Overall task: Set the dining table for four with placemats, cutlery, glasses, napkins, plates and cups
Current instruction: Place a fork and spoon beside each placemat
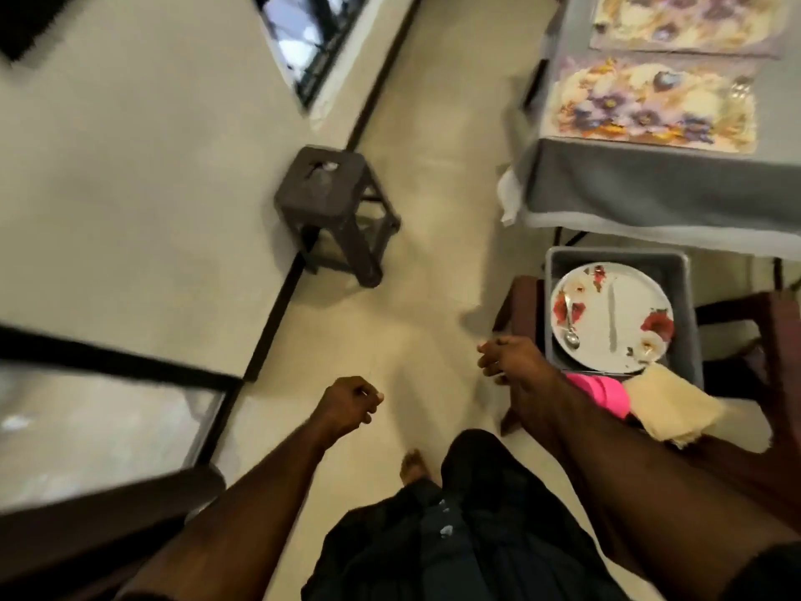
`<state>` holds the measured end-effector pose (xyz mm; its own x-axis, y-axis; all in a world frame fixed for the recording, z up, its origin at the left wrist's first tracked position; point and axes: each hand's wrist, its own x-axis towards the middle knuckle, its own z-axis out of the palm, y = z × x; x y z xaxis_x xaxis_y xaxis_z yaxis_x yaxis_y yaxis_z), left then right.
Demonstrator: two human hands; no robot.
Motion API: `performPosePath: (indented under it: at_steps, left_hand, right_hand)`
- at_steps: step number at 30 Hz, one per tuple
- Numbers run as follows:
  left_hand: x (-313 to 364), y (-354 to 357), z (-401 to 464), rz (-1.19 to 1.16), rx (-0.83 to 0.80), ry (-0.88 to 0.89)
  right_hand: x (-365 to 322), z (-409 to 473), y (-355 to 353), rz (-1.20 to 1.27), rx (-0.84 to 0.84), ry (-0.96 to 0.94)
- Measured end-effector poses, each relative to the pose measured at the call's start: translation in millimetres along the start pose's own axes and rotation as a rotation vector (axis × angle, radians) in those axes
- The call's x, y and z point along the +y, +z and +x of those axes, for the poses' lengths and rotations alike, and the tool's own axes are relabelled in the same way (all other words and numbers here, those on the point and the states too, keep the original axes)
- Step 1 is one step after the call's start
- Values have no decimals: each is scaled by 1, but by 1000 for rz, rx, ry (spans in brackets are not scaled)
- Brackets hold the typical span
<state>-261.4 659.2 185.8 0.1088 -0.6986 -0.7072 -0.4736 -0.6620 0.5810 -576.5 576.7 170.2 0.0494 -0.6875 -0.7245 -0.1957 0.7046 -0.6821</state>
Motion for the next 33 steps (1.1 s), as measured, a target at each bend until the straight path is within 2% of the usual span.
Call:
performPosePath:
  at_steps: [6, 11, 13, 17, 20, 24, 27, 33]
  left_hand:
    - [138, -25, 131, 207, -153, 135]
    - [205, -11, 223, 454, -280, 69]
    - [234, -5, 250, 578, -332, 61]
    - [298, 14, 291, 687, -409, 146]
    - [344, 36, 323, 813, -479, 211]
    - [403, 84, 374, 1010, -599, 327]
    - [438, 131, 402, 1113, -698, 480]
    - [488, 227, 422, 1357, -886, 758]
  right_hand:
    - [2, 51, -58, 330, 236, 87]
    - [18, 92, -103, 458, 416, 298]
    - [19, 109, -120, 382, 449, 378]
    - [-2, 121, -153, -50, 362, 436]
    - [-15, 126, -172, -146, 375, 355]
    - [-7, 127, -189, 90, 612, 394]
    - [-5, 124, -181, 257, 755, 462]
    - [1, 158, -144, 360, 712, 561]
